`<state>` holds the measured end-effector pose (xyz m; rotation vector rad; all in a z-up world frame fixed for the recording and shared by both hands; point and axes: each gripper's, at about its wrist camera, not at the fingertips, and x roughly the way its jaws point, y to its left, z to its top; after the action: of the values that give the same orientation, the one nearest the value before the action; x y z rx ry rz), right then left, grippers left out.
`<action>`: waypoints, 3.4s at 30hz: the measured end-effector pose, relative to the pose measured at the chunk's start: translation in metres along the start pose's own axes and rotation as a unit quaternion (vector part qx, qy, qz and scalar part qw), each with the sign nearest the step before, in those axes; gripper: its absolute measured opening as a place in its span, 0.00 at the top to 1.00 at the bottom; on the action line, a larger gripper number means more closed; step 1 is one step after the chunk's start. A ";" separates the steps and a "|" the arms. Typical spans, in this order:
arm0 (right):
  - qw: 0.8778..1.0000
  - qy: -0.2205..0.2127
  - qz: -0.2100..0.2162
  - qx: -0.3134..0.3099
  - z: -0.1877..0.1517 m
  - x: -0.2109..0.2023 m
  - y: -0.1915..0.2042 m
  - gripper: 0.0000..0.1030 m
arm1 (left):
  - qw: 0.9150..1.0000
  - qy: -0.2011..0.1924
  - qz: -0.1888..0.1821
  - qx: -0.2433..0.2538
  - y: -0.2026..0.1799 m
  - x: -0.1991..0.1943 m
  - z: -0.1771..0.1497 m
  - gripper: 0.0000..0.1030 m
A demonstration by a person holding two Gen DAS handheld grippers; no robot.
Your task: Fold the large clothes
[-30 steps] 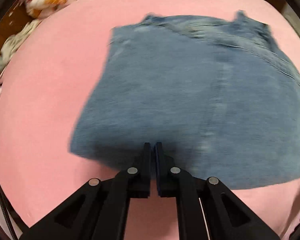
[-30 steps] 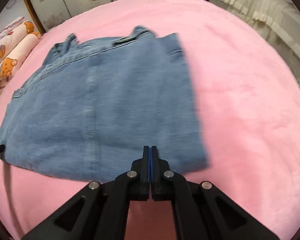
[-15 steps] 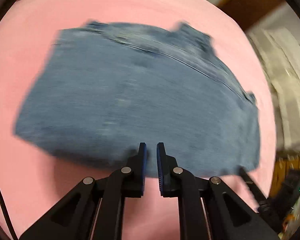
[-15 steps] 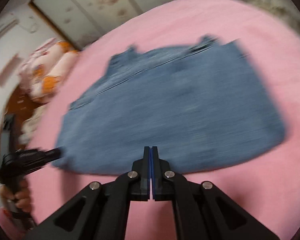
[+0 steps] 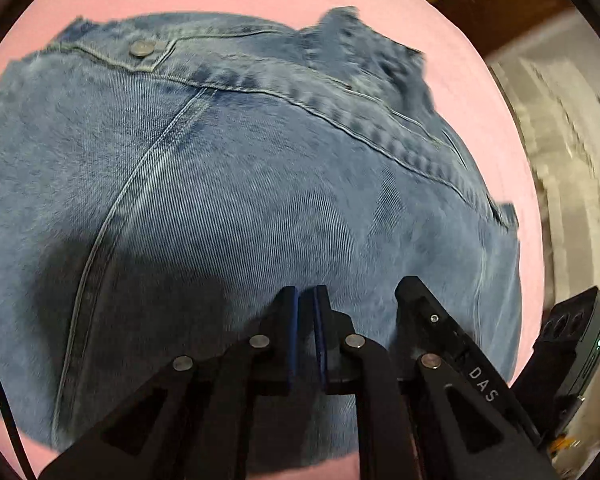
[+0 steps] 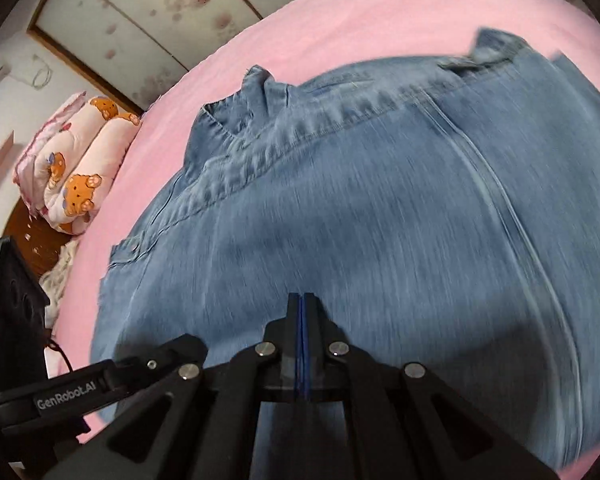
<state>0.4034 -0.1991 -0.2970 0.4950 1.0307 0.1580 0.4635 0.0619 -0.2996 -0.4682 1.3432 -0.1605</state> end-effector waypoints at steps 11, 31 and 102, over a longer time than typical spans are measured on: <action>0.999 -0.012 0.000 -0.037 0.048 0.022 0.008 1.00 | 0.994 -0.086 0.053 0.048 -0.022 0.002 0.046 0.95; 0.969 -0.074 -0.234 0.009 0.099 -0.072 -0.143 1.00 | 0.976 -0.161 0.138 -0.043 0.106 -0.060 0.079 0.99; 0.987 0.068 -0.122 -0.081 -0.021 0.021 0.066 1.00 | 0.951 -0.178 -0.058 -0.248 0.212 -0.121 -0.056 0.83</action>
<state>0.4032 -0.1274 -0.2911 0.2103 1.1918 0.0561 0.3491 0.2849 -0.2874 -0.9539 0.9913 0.1680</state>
